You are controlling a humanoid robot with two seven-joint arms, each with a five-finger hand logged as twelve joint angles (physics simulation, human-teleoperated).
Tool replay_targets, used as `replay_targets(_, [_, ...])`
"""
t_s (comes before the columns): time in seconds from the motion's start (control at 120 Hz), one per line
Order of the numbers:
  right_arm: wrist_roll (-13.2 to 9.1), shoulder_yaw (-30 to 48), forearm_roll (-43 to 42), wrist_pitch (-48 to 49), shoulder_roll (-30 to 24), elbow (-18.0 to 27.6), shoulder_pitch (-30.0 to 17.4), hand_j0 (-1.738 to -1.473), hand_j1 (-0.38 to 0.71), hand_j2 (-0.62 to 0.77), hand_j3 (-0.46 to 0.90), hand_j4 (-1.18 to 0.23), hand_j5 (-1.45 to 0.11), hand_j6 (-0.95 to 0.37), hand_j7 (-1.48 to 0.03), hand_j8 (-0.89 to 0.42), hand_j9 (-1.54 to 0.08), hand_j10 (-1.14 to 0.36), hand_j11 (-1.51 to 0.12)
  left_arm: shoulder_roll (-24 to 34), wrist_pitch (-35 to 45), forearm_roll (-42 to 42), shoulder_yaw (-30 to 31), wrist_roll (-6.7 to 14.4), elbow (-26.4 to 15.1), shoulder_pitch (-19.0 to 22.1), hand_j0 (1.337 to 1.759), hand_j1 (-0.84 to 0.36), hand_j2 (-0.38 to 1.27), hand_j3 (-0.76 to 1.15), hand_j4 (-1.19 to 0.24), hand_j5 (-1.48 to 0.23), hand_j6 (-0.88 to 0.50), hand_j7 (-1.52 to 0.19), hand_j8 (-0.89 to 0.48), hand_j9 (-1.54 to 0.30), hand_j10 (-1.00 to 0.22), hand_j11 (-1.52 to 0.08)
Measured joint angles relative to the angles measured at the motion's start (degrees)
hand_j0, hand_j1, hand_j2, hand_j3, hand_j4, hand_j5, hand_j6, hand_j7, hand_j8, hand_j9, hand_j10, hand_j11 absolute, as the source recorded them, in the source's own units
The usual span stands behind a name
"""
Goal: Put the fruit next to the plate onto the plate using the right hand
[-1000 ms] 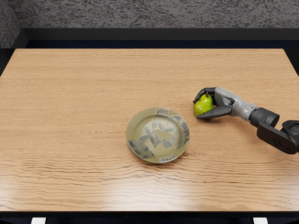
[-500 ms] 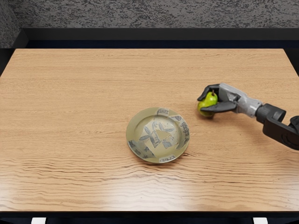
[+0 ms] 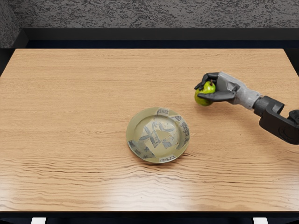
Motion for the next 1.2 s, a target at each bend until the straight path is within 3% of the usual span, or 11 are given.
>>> replay_targets(0.367, [-0.9,-0.6,0.1,-0.2,-2.1,19.0,-0.8,-1.63,0.31,-0.2,0.0,-0.84,-1.02,-0.76,-1.06,-0.37,-1.04,-0.22,-1.06,0.0,0.0,0.0,0.0,0.0,0.0,0.0,1.658,0.35,0.0,0.0,0.0,0.0,0.0,0.0,0.0,0.0,0.0,0.0])
replay_targets(0.483, [-2.1,-1.0,0.0,-0.2,-2.7,23.1,-1.5,-1.629,0.3,-0.24,0.0,-0.84,-1.01,-0.77,-1.06,-0.39,-1.03,-0.23,-1.06,0.0,0.0,0.0,0.0,0.0,0.0,0.0,1.658,0.35,0.0,0.0,0.0,0.0,0.0,0.0,0.0,0.0,0.0,0.0])
replay_targets(0.567, [-3.2,-1.5,-0.1,0.0,-2.8,25.1,-1.9,-1.633,0.33,-0.17,0.0,-0.83,-1.04,-0.78,-1.06,-0.36,-1.05,-0.19,-1.07,0.0,0.0,0.0,0.0,0.0,0.0,-0.1,1.658,0.35,0.0,0.0,0.0,0.0,0.0,0.0,0.0,0.0,0.0,0.0])
replay_targets(0.65, [-4.2,-1.8,-0.1,0.1,-2.6,26.4,-2.1,-1.633,0.32,-0.22,0.0,-0.82,-1.07,-0.79,-1.06,-0.35,-1.07,-0.19,-1.07,0.0,0.0,0.0,0.0,0.0,0.0,0.0,1.658,0.35,0.0,0.0,0.0,0.0,0.0,0.0,0.0,0.0,0.0,0.0])
replay_targets(0.858, [-6.5,-2.4,0.1,0.3,-1.8,27.2,-2.0,-1.64,0.36,-0.11,0.0,-0.77,-1.06,-0.79,-1.03,-0.33,-1.06,-0.16,-1.06,0.0,0.0,0.0,0.0,0.0,0.0,0.0,1.658,0.35,0.0,0.0,0.0,0.0,0.0,0.0,0.0,0.0,0.0,0.0])
replay_targets(1.108, [-7.6,-2.3,0.7,0.4,-1.7,27.4,-1.9,-1.649,0.32,-0.12,0.0,-0.64,-0.88,-0.65,-0.85,-0.47,-0.88,-0.25,-0.89,0.0,0.0,0.0,0.0,0.0,0.0,0.0,1.658,0.35,0.0,0.0,0.0,0.0,0.0,0.0,0.0,0.0,0.0,0.0])
replay_targets(1.2, [-7.9,-2.3,1.0,0.4,-1.7,27.3,-1.8,-1.652,0.27,-0.11,0.0,-0.57,-0.77,-0.58,-0.75,-0.46,-0.77,-0.31,-0.77,0.0,0.0,0.0,0.0,0.0,0.0,0.0,1.658,0.35,0.0,0.0,0.0,0.0,0.0,0.0,0.0,0.0,0.0,0.0])
